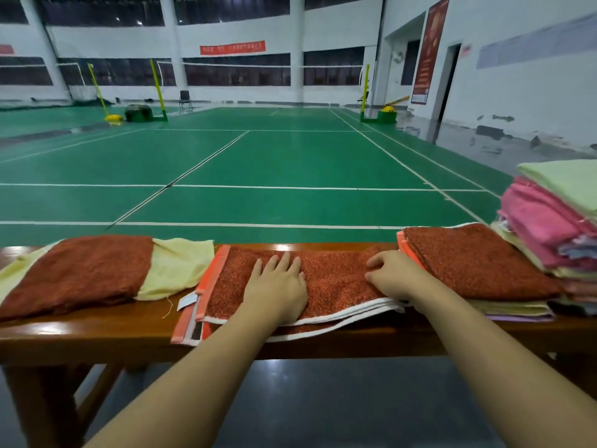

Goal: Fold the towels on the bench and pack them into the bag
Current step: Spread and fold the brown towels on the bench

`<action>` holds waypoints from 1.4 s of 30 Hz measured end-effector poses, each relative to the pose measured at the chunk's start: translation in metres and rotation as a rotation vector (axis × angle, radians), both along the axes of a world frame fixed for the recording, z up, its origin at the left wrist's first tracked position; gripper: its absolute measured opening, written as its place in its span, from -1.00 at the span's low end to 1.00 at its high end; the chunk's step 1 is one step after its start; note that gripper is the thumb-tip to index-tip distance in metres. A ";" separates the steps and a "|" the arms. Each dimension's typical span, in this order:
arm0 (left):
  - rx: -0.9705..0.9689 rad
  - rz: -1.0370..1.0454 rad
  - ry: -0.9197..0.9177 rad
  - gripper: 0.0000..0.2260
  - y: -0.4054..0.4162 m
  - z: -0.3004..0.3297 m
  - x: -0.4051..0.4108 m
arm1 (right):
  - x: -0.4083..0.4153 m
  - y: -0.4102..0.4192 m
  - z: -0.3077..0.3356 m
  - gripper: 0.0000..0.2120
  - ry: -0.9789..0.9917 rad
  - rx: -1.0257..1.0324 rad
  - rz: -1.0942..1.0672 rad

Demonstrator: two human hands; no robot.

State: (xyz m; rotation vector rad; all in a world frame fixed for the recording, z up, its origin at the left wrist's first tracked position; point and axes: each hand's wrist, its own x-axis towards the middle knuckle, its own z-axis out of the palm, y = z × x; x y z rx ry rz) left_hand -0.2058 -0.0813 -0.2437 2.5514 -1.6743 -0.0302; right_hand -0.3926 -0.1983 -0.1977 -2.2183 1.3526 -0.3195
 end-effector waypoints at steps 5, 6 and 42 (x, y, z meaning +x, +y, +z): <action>0.042 0.005 -0.006 -0.47 -0.009 0.003 -0.003 | -0.009 -0.004 0.008 -0.66 -0.342 0.118 -0.062; 0.037 0.010 -0.005 -0.47 -0.012 0.003 -0.005 | -0.009 -0.007 0.009 -0.66 -0.389 0.117 -0.084; -0.738 0.477 0.963 -0.44 0.019 0.023 0.061 | 0.099 0.072 0.034 -0.77 -0.735 0.361 0.257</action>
